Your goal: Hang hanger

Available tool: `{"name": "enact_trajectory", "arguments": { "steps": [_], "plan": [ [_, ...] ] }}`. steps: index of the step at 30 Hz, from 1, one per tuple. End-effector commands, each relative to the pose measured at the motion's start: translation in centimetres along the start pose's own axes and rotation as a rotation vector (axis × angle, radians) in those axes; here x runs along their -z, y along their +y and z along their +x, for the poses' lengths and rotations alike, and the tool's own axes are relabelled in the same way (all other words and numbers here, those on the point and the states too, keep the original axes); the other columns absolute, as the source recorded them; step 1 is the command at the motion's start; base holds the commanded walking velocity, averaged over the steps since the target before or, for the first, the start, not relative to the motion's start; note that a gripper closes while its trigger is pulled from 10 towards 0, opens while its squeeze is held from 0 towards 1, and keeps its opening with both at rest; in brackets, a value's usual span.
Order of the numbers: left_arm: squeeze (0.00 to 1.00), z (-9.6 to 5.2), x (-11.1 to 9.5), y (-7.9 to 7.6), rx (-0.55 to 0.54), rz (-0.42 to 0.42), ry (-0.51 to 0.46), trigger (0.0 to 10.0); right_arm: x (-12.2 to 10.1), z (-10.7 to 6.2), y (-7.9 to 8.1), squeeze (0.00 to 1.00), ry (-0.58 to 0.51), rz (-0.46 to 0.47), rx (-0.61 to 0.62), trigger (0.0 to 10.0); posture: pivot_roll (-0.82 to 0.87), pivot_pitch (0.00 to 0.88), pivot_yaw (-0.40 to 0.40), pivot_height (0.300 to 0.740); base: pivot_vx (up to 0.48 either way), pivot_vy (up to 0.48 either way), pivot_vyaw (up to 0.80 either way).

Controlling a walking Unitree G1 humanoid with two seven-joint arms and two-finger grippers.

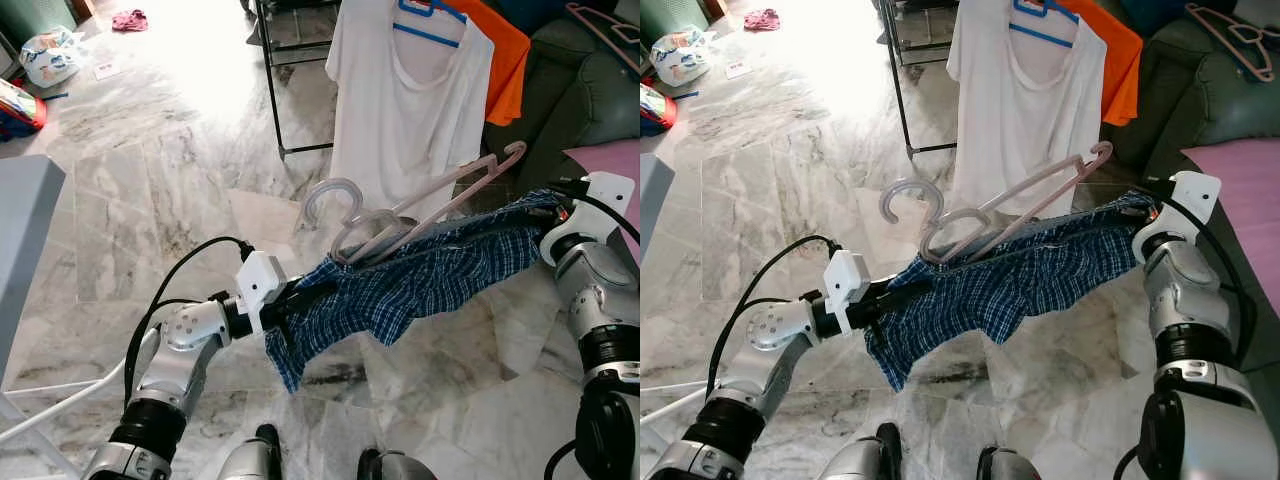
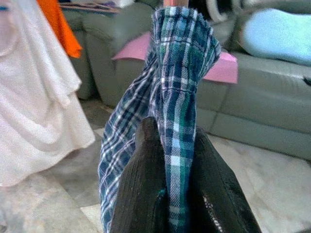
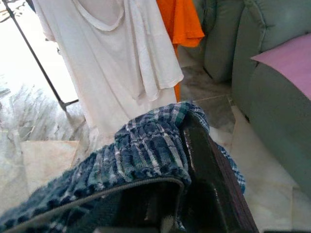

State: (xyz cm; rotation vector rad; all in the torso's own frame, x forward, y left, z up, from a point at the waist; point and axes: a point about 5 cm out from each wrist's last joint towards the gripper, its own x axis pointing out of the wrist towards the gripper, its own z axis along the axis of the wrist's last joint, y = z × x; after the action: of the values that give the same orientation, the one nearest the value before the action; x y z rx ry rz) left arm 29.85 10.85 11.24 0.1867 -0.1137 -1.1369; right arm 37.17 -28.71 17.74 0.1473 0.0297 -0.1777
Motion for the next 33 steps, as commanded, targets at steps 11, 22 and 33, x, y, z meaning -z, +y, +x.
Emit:
{"name": "enact_trajectory", "arguments": {
  "steps": [11, 22, 33],
  "plan": [
    [0.0, -0.9, 2.3, -1.8, 0.1, 0.022, 0.088, 0.0, -0.9, 0.3, -0.8, 0.0, 0.017, -0.033, 0.042, 0.0, 0.03, 0.264, 0.001, 0.74, 0.0, 0.0, 0.0],
    [0.0, -1.4, 3.8, -1.5, 0.088, 0.056, 0.174, 0.0, -1.5, 0.6, -0.2, 0.0, 0.0, -0.038, 0.025, 0.0, 0.03, 0.263, 0.006, 0.74, 0.0, 0.0, 0.0],
    [0.0, -1.7, 4.9, 0.1, -0.062, 0.115, 0.278, 0.0, -2.6, 0.4, 1.7, 0.0, -0.047, -0.074, -0.074, 0.0, 0.02, 0.267, 0.013, 0.74, 0.0, 0.0, 0.0]
  ]
}}
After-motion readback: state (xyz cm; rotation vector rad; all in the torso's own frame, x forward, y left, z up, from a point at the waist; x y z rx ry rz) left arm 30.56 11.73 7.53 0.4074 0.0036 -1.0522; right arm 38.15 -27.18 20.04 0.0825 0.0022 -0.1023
